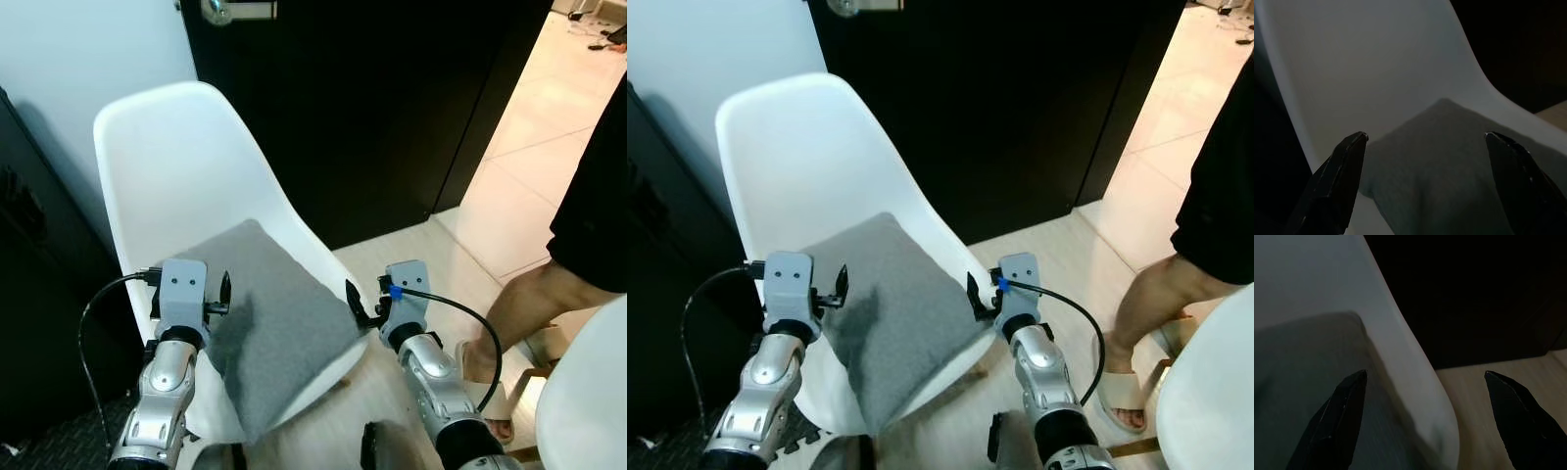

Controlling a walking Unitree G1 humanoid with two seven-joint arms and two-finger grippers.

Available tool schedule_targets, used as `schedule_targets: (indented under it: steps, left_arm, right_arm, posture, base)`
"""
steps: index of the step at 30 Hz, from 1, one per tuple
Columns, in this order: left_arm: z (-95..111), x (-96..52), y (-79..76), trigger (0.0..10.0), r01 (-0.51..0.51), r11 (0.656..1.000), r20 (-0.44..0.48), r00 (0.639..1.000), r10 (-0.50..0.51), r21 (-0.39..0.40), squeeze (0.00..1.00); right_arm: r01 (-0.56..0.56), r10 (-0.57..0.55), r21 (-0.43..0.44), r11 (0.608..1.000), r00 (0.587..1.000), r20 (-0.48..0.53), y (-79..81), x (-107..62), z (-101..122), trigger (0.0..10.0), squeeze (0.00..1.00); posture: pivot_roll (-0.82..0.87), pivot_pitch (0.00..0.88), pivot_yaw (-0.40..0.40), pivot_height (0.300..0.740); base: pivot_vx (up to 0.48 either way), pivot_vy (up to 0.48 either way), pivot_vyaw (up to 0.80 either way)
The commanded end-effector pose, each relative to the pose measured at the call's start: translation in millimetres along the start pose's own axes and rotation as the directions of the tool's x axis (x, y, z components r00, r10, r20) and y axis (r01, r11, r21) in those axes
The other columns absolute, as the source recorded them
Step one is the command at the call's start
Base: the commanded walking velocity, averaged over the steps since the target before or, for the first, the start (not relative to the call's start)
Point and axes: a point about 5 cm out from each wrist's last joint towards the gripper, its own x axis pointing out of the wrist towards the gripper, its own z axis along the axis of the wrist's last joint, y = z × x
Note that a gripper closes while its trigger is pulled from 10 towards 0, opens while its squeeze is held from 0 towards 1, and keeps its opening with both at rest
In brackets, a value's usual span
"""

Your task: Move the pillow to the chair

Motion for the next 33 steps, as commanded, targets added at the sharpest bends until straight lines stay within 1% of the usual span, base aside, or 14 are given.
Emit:
schedule_targets:
  steps: [1,13,26,29,31,33]
  left_arm:
    - [-3.5,-2.0,-0.3,10.0,0.010,1.000,-0.010,1.000,-0.010,0.010,0.00]
    - [-3.9,-1.9,-1.6,10.0,0.011,1.000,-0.009,1.000,-0.011,0.007,0.00]
    - [-4.2,-1.2,0.6,10.0,-0.011,1.000,-0.009,1.000,0.011,0.010,0.00]
    - [-5.2,-1.6,-0.3,10.0,-0.006,1.000,-0.014,1.000,0.006,0.011,0.00]
    - [-7.3,-2.2,-1.0,10.0,-0.009,1.000,-0.024,1.000,0.010,0.011,0.00]
    - [-8.7,-2.9,-0.7,10.0,-0.021,1.000,-0.029,0.999,0.021,0.005,0.00]
  right_arm:
    - [0.004,-0.005,0.018,1.000,1.000,0.011,0.4,-1.6,0.2,10.0,0.00]
    - [0.005,-0.005,0.015,1.000,1.000,0.015,-1.0,-2.5,0.0,10.0,0.00]
    - [0.010,-0.010,0.014,1.000,1.000,0.006,-2.9,-2.7,-1.5,10.0,0.00]
    - [0.005,-0.005,0.023,1.000,1.000,-0.017,-2.0,-3.4,-5.6,10.0,0.00]
    - [-0.009,0.010,0.022,1.000,0.998,-0.067,0.5,-4.9,-13.7,10.0,0.00]
    - [-0.017,0.018,0.014,1.000,0.996,-0.089,2.1,-6.4,-18.0,10.0,0.00]
  posture:
    - [0.03,0.091,0.004,0.691]
    - [0.03,0.079,0.006,0.739]
    - [0.03,0.083,0.005,0.740]
    - [0.03,0.082,0.005,0.740]
    - [0.03,0.084,0.005,0.740]
    - [0.03,0.084,0.004,0.740]
  base:
    - [0.000,0.000,0.00]
    - [0.000,0.000,0.00]
    - [0.000,0.000,0.00]
    - [0.000,0.000,0.00]
    - [0.000,0.000,0.00]
    - [0.000,0.000,0.00]
